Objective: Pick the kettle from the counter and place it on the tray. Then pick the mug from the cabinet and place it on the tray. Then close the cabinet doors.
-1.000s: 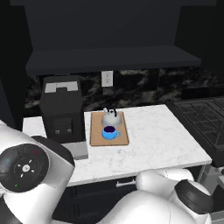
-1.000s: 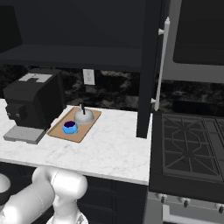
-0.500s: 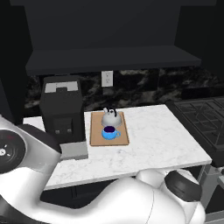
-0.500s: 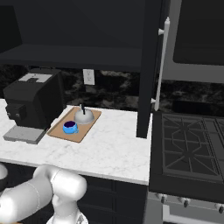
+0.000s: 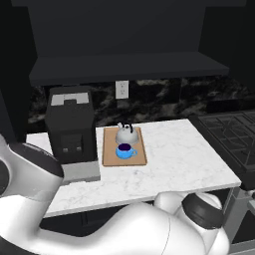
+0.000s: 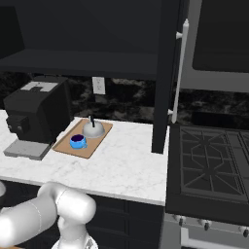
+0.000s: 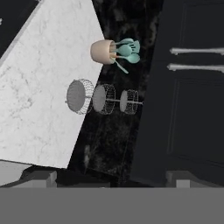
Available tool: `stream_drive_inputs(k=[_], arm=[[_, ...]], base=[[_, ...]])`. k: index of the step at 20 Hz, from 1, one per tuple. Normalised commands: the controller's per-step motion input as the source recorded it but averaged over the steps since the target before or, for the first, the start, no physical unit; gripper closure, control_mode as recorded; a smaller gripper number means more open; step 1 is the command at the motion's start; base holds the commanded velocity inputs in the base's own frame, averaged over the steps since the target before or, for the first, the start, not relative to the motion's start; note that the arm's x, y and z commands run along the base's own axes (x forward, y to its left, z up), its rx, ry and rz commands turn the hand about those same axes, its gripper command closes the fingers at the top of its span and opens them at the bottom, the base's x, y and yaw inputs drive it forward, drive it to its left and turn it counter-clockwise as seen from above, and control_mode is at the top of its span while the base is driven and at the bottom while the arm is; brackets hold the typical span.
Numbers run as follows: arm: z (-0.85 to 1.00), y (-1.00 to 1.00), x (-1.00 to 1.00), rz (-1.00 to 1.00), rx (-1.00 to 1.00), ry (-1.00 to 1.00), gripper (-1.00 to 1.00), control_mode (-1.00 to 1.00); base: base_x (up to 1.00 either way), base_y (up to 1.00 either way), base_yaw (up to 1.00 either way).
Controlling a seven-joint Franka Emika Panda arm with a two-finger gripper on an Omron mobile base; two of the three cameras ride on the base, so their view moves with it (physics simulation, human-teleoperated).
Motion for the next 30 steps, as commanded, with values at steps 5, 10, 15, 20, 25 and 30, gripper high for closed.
stream_drive_inputs(k=[5,10,15,20,25,30], arm=[[0.0,-0.16,0.22,-0.13,0.0,0.0,-1.0,-1.0],[0.0,-0.2,0.18,-0.12,0.0,0.0,-1.0,-1.0],[0.0,-0.44,-0.01,-0.11,0.0,0.0,-1.0,-1.0],[0.0,-0.64,0.07,-0.18,0.0,0.0,-1.0,-1.0],[0.0,-0.62,0.28,-0.17,0.0,0.0,-1.0,-1.0],[0.0,-0.62,0.39,-0.13,0.0,0.0,-1.0,-1.0]], base=[[0.0,0.0,0.0],[0.0,0.0,0.0],[0.0,0.0,0.0],[0.0,0.0,0.0],[0.0,0.0,0.0],[0.0,0.0,0.0]])
